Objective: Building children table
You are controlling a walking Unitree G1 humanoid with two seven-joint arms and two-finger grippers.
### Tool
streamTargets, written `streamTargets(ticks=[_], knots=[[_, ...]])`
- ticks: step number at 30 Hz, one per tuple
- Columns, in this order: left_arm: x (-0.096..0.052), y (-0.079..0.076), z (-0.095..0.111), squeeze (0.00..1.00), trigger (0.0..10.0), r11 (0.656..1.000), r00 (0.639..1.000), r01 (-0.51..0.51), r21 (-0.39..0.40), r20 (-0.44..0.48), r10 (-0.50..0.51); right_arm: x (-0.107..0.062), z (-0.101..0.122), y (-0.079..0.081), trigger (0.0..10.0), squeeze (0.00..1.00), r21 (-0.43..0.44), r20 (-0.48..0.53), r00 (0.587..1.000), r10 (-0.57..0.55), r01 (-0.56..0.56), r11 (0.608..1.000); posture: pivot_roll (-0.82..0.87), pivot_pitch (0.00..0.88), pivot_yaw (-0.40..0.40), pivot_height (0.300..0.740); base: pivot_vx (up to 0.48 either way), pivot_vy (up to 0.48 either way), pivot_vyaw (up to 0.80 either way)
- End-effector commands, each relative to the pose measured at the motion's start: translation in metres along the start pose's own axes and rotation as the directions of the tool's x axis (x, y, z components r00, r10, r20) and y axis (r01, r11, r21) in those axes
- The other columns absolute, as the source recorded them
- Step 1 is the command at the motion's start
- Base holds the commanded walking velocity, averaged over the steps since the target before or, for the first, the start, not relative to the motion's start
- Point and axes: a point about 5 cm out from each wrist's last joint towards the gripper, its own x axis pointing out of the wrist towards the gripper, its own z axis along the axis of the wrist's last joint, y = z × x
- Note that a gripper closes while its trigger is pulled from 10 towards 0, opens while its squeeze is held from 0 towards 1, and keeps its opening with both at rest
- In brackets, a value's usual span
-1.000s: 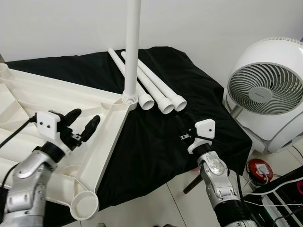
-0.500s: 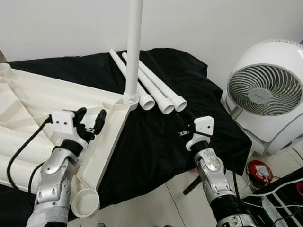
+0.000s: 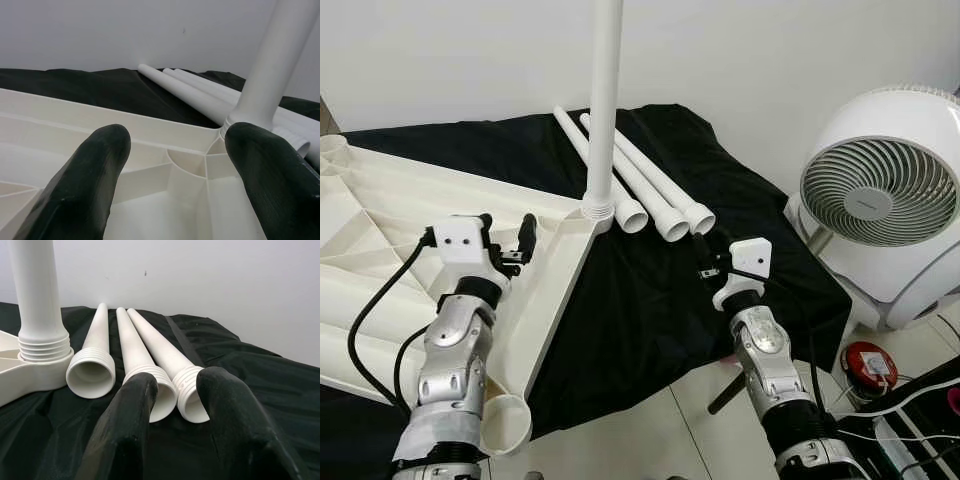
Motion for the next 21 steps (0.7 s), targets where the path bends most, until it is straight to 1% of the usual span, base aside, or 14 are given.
streamTargets(ticks=[1,9,11,18,21], knots=[[-0.0005,0.0009,-0.0064,0.0,10.0,0.998,0.998,-0.068,0.011,-0.014,0.068,-0.0004,-0.0032,-0.0016,10.0,0.0,-0.006,-0.009,1.0,-0.006,0.006,1.0,0.05,0.0,-0.051,0.74,0.0,0.0,0.0],[0.0007,0.0011,-0.0075,0.0,10.0,0.996,0.996,-0.085,0.019,-0.011,0.085,0.0,-0.0028,-0.0019,10.0,0.0,-0.015,0.0,1.0,-0.013,0.013,1.0,0.04,0.0,-0.046,0.74,0.0,0.0,0.0],[0.0019,-0.0007,-0.005,0.0,10.0,0.997,0.998,-0.067,0.032,-0.002,0.067,-0.0006,-0.0025,-0.0023,10.0,0.0,-0.026,0.008,1.0,-0.015,0.016,1.0,0.04,0.0,-0.041,0.74,0.0,0.0,0.0],[0.004,-0.0012,-0.0022,0.0,10.0,0.997,0.998,-0.062,0.042,0.007,0.061,-0.0005,-0.0025,-0.0032,10.0,0.0,-0.035,0.012,1.0,-0.019,0.02,0.999,0.04,0.0,-0.038,0.74,0.0,0.0,0.0],[0.005,-0.0009,-0.0007,0.0,10.0,0.997,0.998,-0.062,0.044,0.013,0.061,-0.0005,-0.0027,-0.0038,10.0,0.0,-0.037,0.013,1.0,-0.021,0.021,0.999,0.04,0.0,-0.035,0.74,0.0,0.0,0.5]])
